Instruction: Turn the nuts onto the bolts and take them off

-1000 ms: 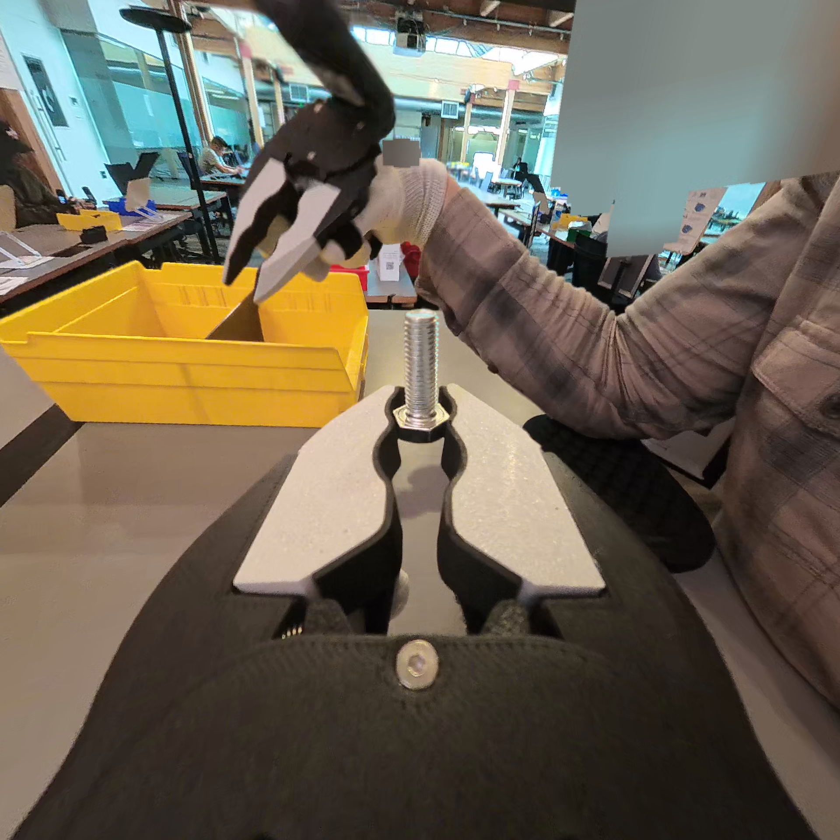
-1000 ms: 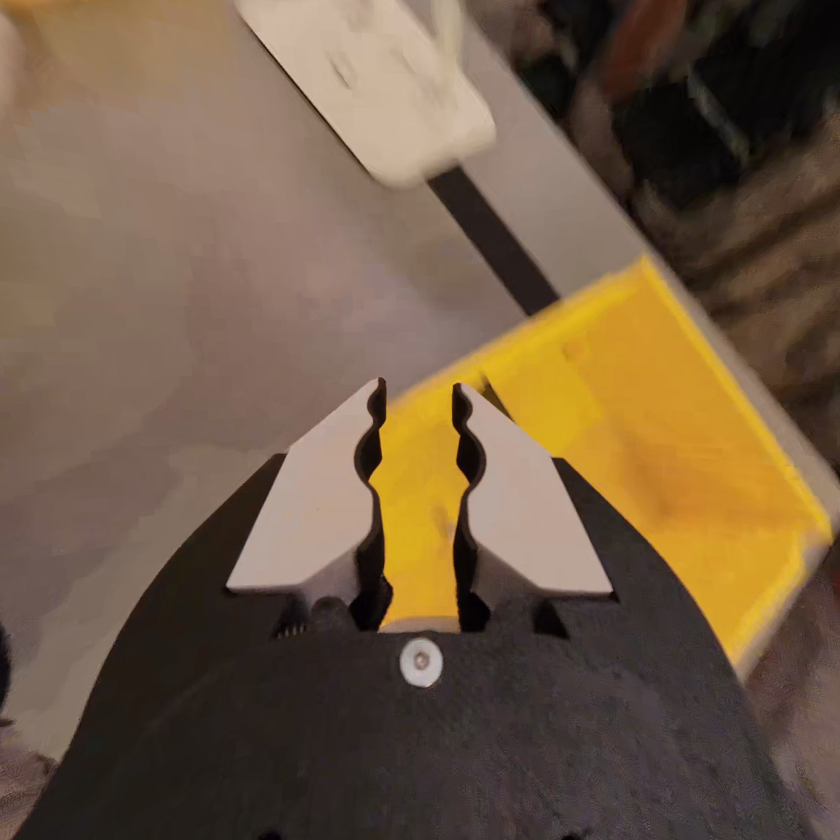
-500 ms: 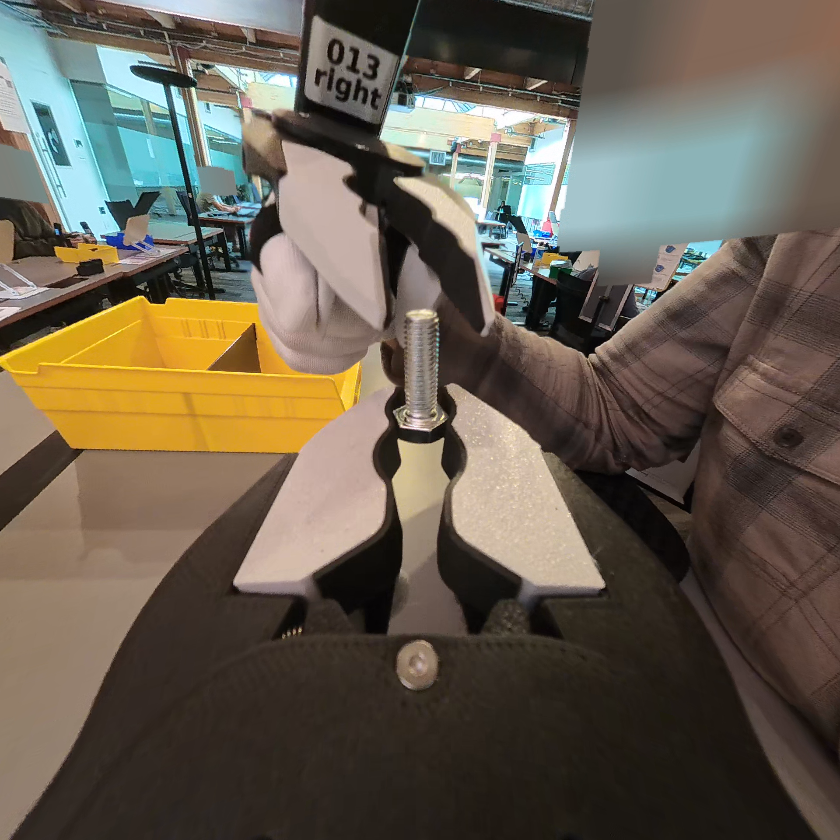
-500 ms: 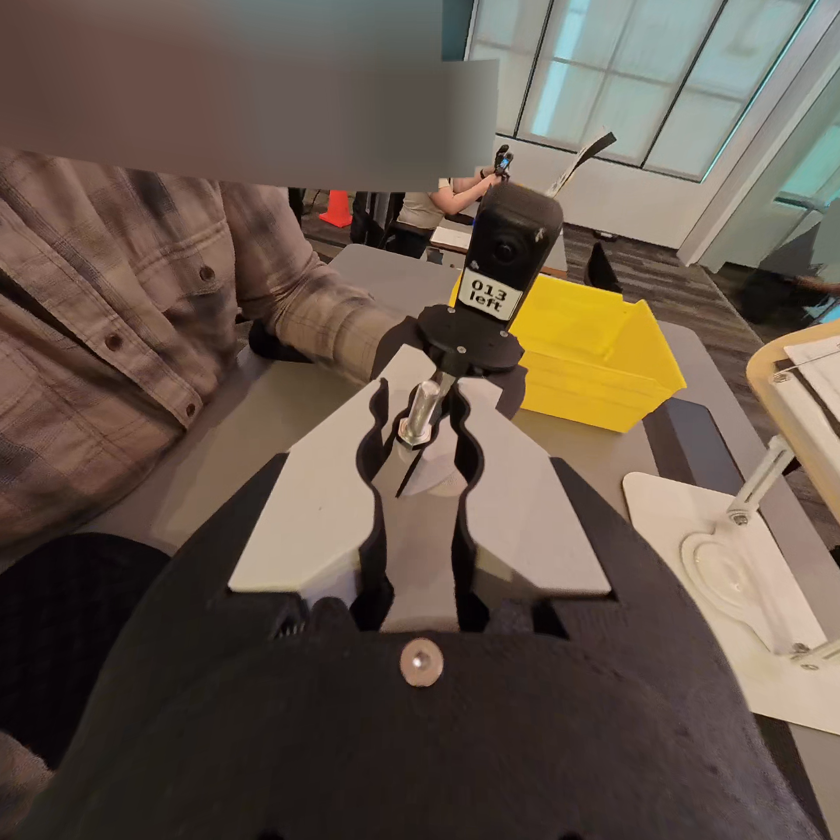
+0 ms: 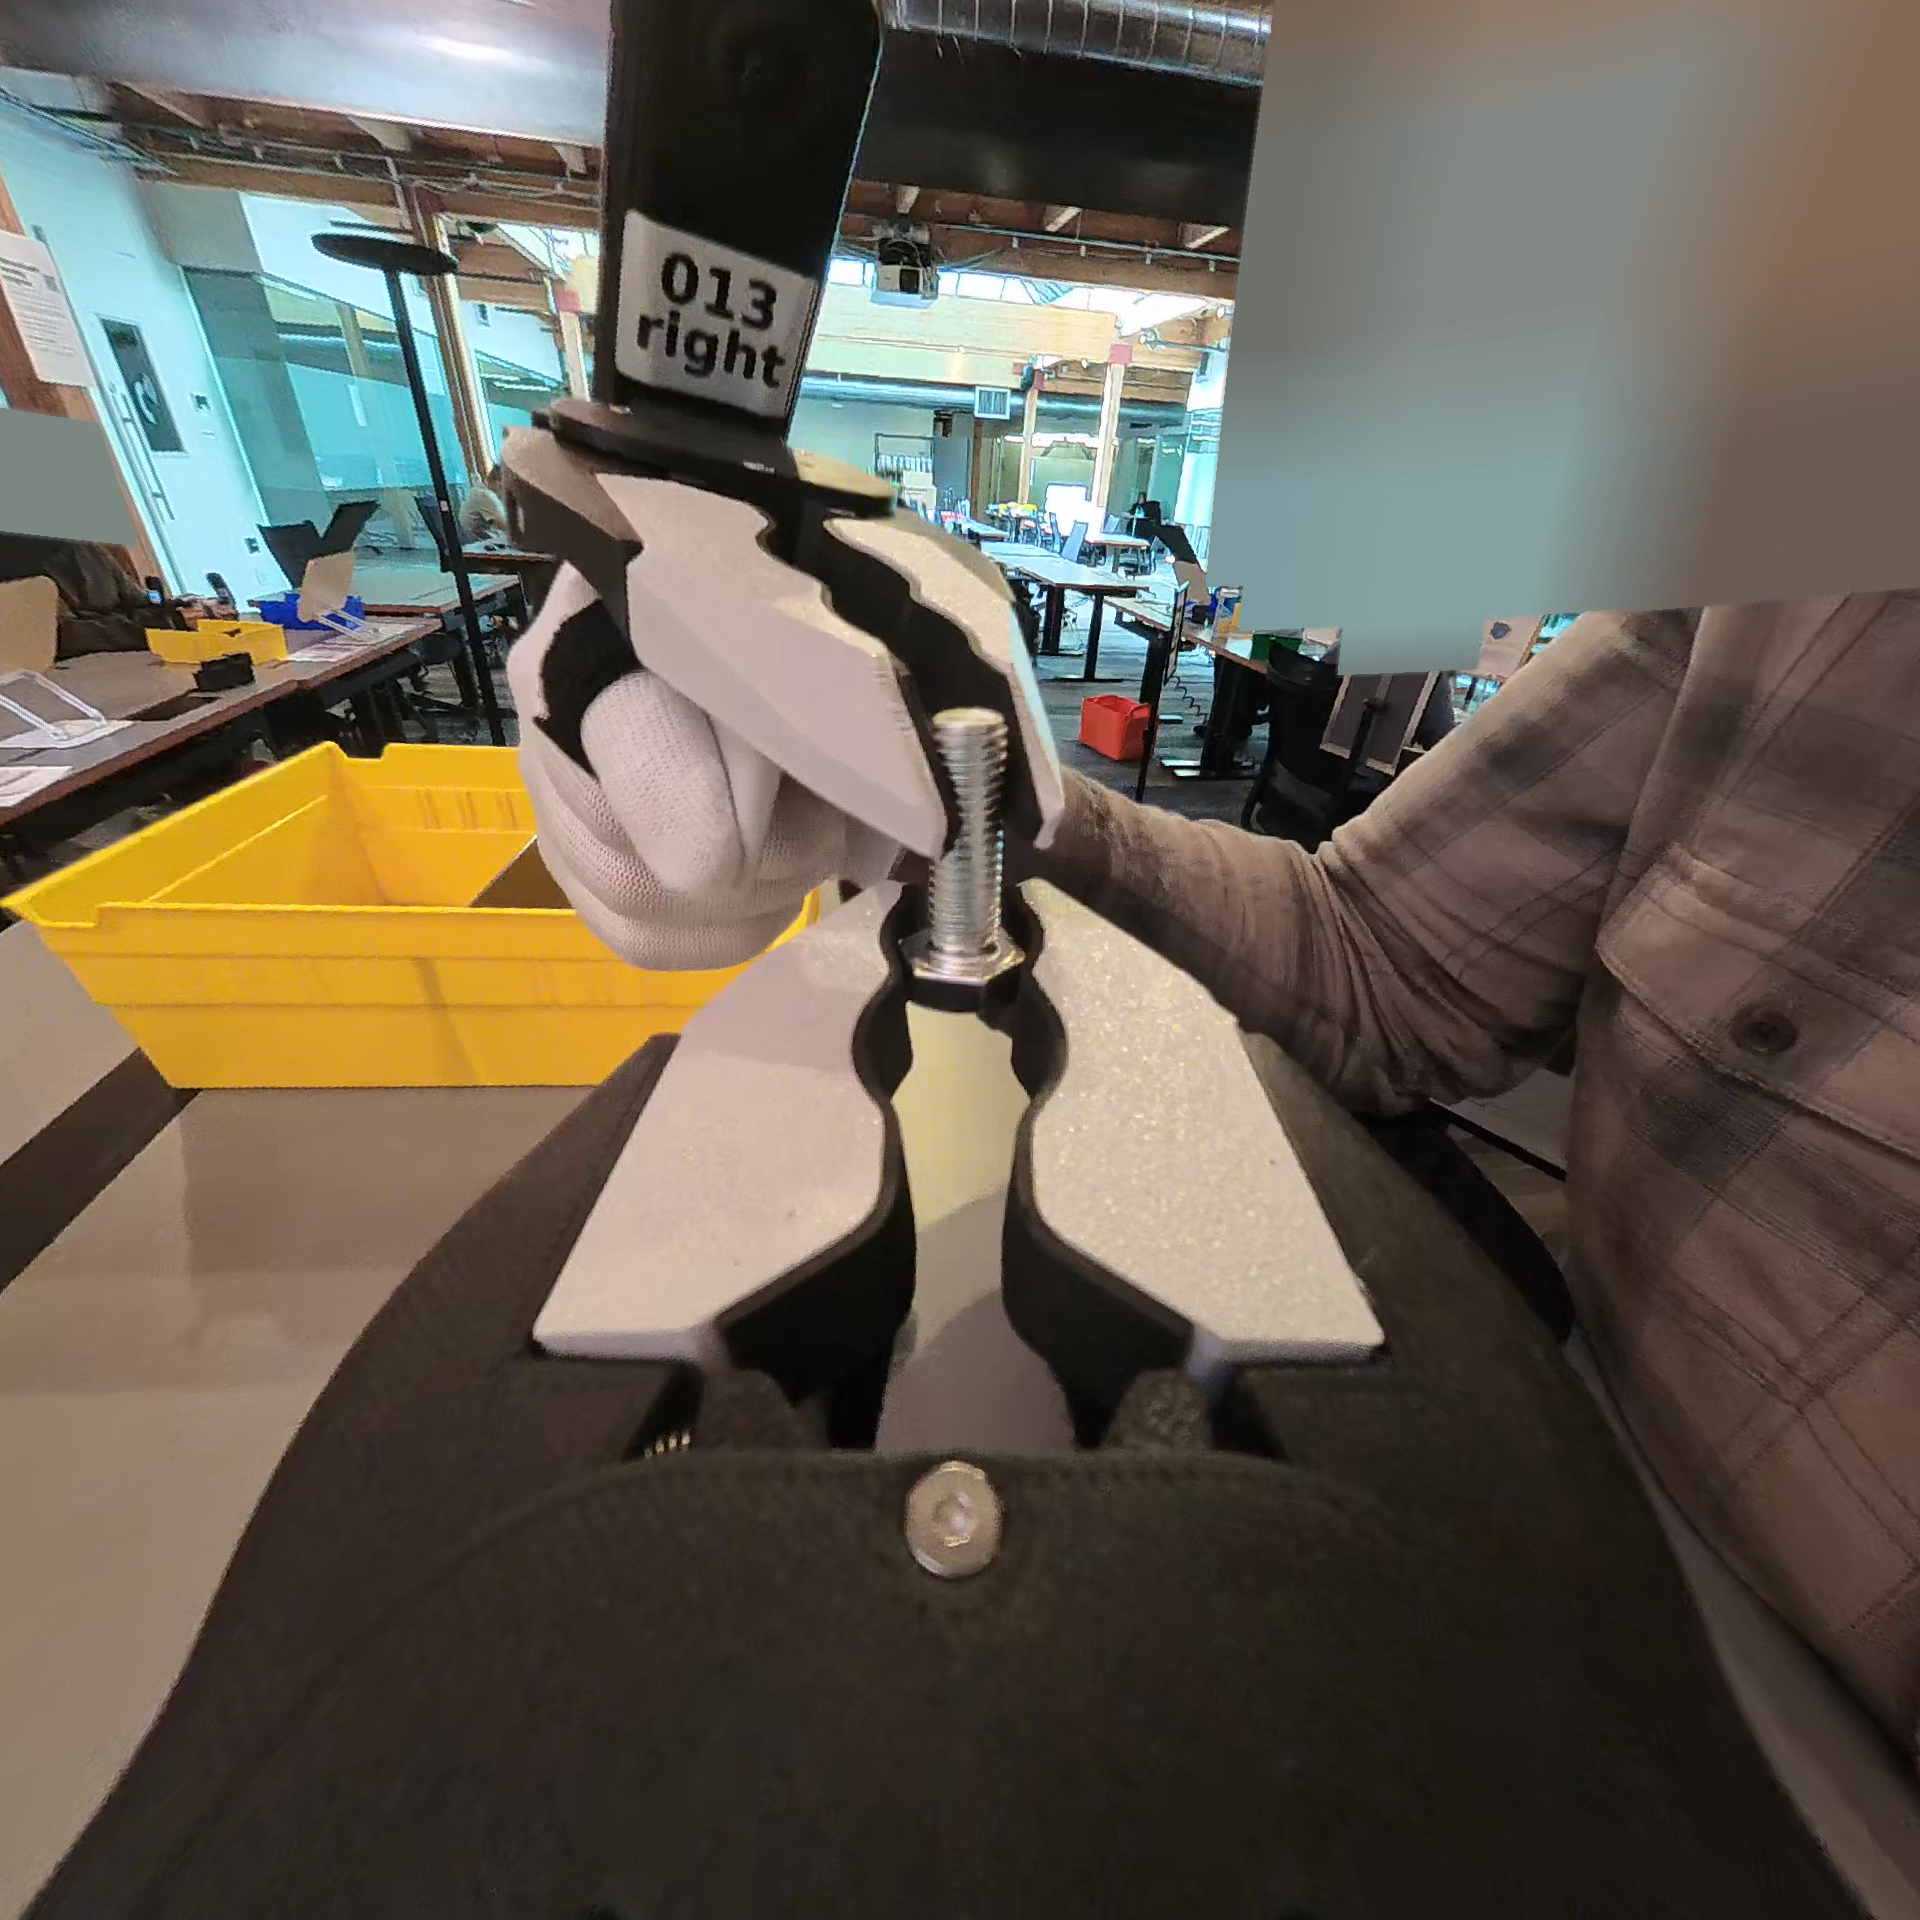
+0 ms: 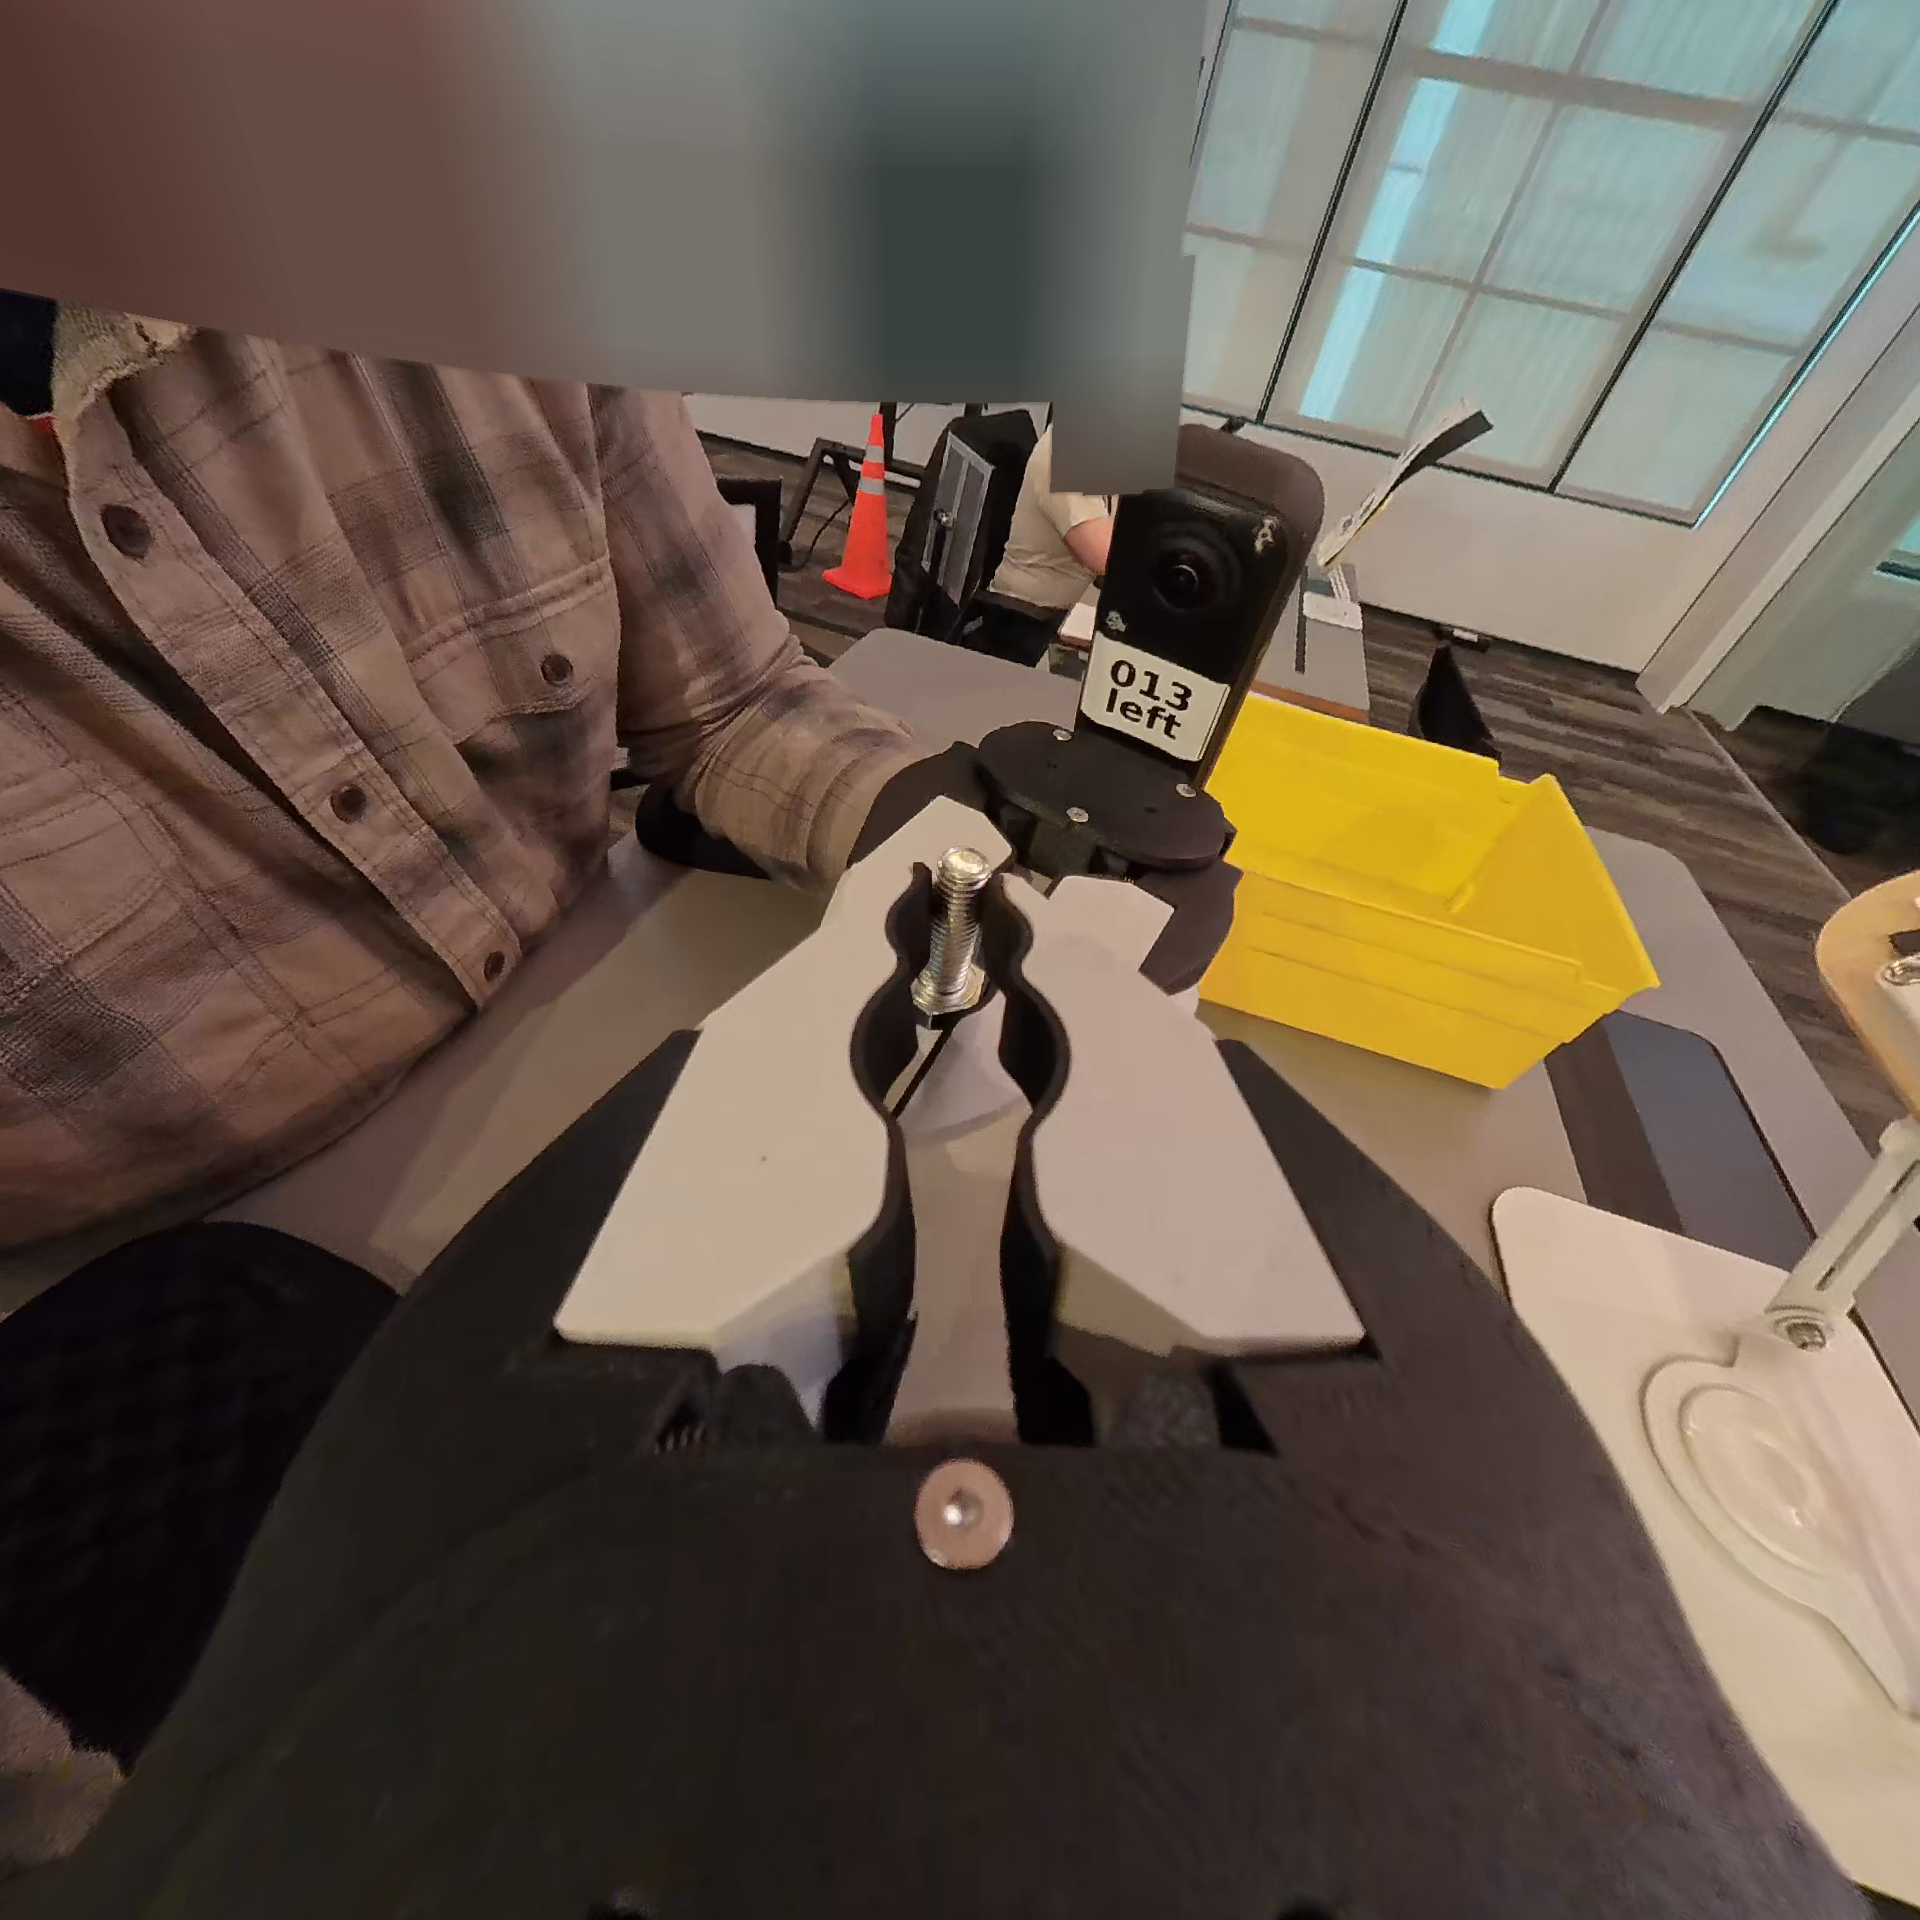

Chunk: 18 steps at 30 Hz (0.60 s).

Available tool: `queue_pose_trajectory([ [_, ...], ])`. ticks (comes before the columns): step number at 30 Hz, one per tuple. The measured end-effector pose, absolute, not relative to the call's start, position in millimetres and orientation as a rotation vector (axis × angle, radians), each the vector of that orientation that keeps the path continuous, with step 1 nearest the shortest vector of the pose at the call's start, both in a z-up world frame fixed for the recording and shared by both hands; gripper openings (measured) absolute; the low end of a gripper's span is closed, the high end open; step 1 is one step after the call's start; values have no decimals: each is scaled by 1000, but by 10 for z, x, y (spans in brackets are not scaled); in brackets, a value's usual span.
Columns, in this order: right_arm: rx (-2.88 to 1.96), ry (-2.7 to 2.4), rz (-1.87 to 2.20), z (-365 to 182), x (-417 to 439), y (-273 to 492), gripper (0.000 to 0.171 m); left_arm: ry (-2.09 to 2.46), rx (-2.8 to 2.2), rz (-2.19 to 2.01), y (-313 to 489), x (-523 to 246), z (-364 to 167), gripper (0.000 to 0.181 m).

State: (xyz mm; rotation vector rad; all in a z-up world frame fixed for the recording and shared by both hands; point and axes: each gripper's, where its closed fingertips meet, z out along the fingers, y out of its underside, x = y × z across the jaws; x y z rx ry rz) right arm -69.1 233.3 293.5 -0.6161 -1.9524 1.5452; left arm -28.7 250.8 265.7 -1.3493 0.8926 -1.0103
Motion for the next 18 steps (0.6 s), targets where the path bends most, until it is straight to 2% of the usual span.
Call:
queue_pose_trajectory([
  [5,-608,-1842,1535,3099,-707,2436,7,884,-1355,-943,2543,-301,2694,42],
  [7,-662,-1748,1470,3192,-719,2641,7,868,-1373,-882,2605,-328,2687,47],
  [9,-779,-1617,1354,3282,-713,3004,8,832,-1378,-835,2675,-388,2700,39],
  [12,-1056,-1412,1038,3248,-577,3820,7,795,-1370,-787,2744,-471,2716,8],
  [15,-1342,-1280,697,2927,-215,4621,7,776,-1384,-762,2795,-509,2694,1],
  [18,-1564,-1150,534,2608,158,5157,7,776,-1415,-715,2847,-503,2631,1],
])
